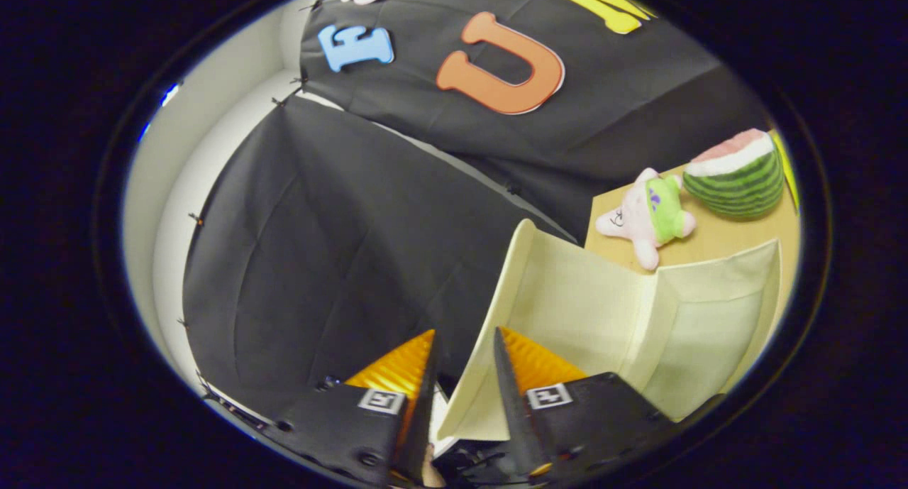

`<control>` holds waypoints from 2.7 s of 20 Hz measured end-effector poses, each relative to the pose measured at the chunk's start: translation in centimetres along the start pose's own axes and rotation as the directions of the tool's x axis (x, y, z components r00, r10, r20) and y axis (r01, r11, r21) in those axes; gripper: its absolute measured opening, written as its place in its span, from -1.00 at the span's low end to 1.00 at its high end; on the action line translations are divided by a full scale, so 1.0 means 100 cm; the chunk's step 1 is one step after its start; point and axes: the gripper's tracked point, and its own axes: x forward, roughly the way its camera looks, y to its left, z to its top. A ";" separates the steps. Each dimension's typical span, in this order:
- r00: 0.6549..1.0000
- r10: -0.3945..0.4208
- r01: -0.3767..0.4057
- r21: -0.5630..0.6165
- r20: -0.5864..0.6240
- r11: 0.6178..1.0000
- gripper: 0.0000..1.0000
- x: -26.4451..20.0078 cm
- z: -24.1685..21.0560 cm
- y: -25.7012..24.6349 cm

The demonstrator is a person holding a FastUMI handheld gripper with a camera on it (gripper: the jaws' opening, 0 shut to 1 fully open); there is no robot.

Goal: Open the storage box then place both shoes into the box .Put the left shoe in first, then the right shoe, with the right side of both shoes facing outward in a uniform manner.

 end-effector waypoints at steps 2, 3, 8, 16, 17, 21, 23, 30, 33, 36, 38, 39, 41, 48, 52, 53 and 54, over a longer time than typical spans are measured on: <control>0.998 -0.060 0.059 -0.053 -0.021 0.997 0.53 0.006 -0.010 -0.006; 0.997 -0.076 0.074 -0.062 -0.026 0.995 0.79 0.010 -0.015 -0.009; 0.972 -0.235 0.228 -0.156 -0.027 0.961 1.00 -0.013 -0.029 -0.047; 0.874 -0.486 0.477 -0.209 0.010 0.854 1.00 -0.099 -0.028 -0.155; 0.860 -0.510 0.501 -0.201 0.008 0.842 1.00 -0.111 -0.030 -0.167; 0.812 -0.584 0.573 -0.165 -0.020 0.803 1.00 -0.159 -0.045 -0.214; 0.760 -0.649 0.638 -0.147 -0.038 0.756 1.00 -0.190 -0.054 -0.244; 0.575 -0.807 0.798 -0.128 -0.132 0.589 1.00 -0.284 -0.100 -0.352; 0.518 -0.830 0.832 -0.105 -0.204 0.545 0.96 -0.311 -0.122 -0.390; 0.465 -0.839 0.855 -0.101 -0.284 0.508 0.80 -0.326 -0.143 -0.427; 0.545 -0.780 0.809 -0.051 -0.308 0.586 0.57 -0.307 -0.153 -0.434; 0.594 -0.736 0.774 -0.021 -0.324 0.633 0.20 -0.295 -0.159 -0.435; 0.646 -0.691 0.740 0.046 -0.325 0.671 -0.54 -0.290 -0.161 -0.434; 0.709 -0.653 0.694 0.094 -0.267 0.714 -0.87 -0.297 -0.150 -0.411; 0.739 -0.638 0.666 0.093 -0.217 0.740 -0.88 -0.301 -0.132 -0.380; 0.741 -0.640 0.665 0.088 -0.204 0.742 -0.87 -0.303 -0.125 -0.370; 0.739 -0.646 0.668 0.077 -0.195 0.741 -0.88 -0.305 -0.119 -0.362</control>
